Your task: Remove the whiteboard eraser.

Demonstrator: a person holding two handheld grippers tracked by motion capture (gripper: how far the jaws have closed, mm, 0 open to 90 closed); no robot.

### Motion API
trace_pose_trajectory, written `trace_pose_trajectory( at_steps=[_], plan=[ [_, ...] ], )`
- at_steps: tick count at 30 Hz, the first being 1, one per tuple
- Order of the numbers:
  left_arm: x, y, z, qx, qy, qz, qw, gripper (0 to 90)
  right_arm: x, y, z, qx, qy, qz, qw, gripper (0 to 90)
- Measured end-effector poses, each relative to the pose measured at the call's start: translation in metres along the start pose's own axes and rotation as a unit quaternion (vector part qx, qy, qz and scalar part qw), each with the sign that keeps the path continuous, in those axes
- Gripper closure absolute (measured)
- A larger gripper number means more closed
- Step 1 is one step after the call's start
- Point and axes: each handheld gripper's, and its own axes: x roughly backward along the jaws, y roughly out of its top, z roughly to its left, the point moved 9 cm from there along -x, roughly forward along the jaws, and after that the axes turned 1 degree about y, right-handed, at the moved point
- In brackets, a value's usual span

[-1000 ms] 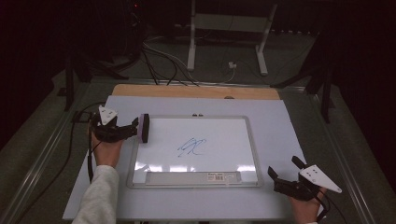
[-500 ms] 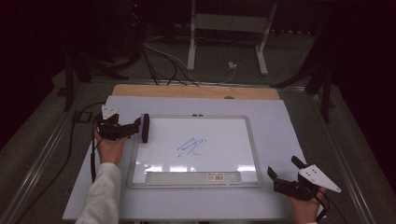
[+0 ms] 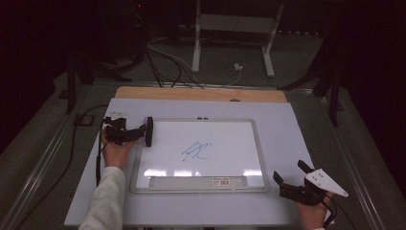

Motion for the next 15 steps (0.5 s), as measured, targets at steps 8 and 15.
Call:
trace_pose_trajectory(
  at_steps=[8,15],
  plan=[
    [-0.005,-0.009,-0.007,-0.006,-0.013,0.020,0.9997,31.0,0.000,0.000,-0.001,-0.003,-0.003,0.003,1.0000,0.7],
    [-0.005,-0.010,-0.011,-0.004,-0.027,0.024,0.9994,40.4,0.000,0.000,-0.001,-0.002,-0.004,0.003,1.0000,0.7]
  ],
)
